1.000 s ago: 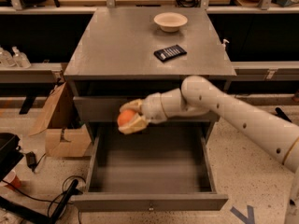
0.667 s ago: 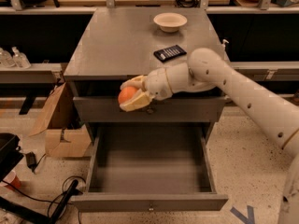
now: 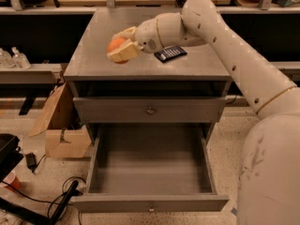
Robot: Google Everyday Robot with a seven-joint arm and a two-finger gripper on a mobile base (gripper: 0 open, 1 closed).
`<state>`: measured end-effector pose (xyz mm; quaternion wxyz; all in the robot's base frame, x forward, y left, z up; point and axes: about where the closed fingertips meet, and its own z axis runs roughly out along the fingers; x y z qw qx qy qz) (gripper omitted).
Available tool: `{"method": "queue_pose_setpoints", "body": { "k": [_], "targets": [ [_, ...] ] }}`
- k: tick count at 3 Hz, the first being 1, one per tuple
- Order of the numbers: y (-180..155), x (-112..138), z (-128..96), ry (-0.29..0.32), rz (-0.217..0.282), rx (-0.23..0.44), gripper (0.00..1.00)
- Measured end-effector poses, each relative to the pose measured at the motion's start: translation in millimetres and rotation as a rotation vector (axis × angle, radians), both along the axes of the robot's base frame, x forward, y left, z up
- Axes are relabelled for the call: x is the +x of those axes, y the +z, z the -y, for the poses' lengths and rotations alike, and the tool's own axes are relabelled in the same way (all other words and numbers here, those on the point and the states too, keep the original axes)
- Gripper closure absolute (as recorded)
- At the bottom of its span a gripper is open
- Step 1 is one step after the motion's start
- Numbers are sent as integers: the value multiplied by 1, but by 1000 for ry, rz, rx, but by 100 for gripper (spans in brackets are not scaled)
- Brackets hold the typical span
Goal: Pick orange from middle drawer and place on counter
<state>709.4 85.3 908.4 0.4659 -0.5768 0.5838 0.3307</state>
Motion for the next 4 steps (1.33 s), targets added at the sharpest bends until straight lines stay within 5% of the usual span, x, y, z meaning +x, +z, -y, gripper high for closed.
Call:
{"method": "queue_pose_setpoints", "body": {
  "k": [1,2,3,4],
  "targets": [
    [24,41,-34,-91,34,34,100],
    [20,79,-72,-171,73,-4,100],
    [-37,119,-111,-231,71,-134,100],
    [-66,133,-121,-250,53,-191,100]
  ]
}}
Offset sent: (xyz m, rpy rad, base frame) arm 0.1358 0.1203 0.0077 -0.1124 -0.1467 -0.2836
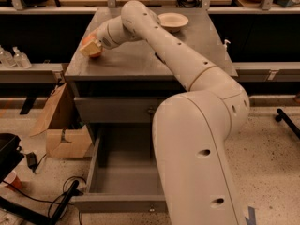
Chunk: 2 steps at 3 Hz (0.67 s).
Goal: Pick orange from middle drawer and place on counter
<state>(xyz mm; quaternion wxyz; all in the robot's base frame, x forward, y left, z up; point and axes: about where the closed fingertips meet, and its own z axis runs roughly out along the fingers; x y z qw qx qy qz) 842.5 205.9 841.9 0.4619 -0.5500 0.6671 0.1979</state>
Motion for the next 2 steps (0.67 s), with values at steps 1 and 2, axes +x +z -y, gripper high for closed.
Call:
{"method": "queue_pose_setpoints", "body": {
  "k": [1,2],
  "targets": [
    [12,0,0,0,0,0,75],
    [15,0,0,0,0,0,52]
  ]
}}
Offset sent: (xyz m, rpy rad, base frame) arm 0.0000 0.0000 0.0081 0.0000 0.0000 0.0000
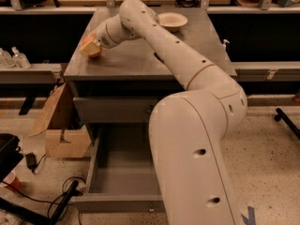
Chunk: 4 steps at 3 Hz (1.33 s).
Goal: Pick orange from middle drawer and place on counter
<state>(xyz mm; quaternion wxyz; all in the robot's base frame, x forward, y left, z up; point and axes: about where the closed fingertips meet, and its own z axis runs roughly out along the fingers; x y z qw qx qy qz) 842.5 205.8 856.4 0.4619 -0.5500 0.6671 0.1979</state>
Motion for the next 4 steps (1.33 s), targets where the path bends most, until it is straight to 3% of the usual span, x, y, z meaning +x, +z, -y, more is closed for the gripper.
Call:
{"method": "queue_pose_setpoints", "body": {
  "k": [2,4],
  "targets": [
    [-5,-1,-6,7,-7,-2,6],
    [-7,-2,-8,10,-9,-2,0]
  ]
}}
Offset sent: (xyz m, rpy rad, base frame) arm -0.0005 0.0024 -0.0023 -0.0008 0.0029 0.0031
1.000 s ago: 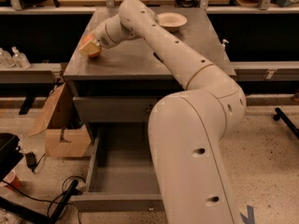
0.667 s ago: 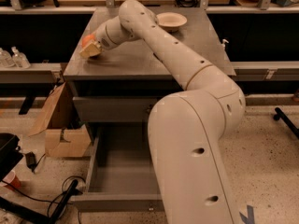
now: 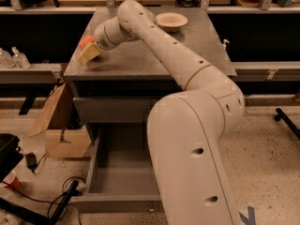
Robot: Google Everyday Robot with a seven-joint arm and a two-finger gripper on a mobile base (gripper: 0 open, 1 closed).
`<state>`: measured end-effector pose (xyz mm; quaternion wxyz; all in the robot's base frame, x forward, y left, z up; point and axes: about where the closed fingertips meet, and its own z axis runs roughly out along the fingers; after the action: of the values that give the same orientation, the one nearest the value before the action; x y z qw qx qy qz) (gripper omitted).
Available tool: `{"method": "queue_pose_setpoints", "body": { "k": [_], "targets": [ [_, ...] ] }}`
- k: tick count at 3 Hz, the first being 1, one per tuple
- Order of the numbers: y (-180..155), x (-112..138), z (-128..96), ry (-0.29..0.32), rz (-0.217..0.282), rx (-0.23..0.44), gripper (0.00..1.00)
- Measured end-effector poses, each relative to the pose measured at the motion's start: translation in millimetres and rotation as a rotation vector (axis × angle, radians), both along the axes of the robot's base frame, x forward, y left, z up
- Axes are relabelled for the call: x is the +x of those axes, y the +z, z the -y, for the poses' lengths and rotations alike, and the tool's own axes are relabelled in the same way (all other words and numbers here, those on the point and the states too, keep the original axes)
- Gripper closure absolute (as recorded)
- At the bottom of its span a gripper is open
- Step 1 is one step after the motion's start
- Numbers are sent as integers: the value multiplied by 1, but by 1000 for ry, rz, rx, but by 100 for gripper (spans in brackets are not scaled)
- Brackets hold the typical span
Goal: Pick orange from middle drawer and place on counter
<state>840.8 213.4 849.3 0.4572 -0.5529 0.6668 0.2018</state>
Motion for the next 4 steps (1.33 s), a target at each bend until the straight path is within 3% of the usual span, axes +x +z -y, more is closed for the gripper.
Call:
{"method": "queue_pose_setpoints", "body": {
  "k": [1,2,3,4],
  "targets": [
    [3,0,-2,-1,-8,-13,0],
    [35,-6,5,-29,-8,-87,0],
    [84,-18,39,-106,1,-137,0],
    [144,-45,93,-228,28,-133,0]
  ]
}}
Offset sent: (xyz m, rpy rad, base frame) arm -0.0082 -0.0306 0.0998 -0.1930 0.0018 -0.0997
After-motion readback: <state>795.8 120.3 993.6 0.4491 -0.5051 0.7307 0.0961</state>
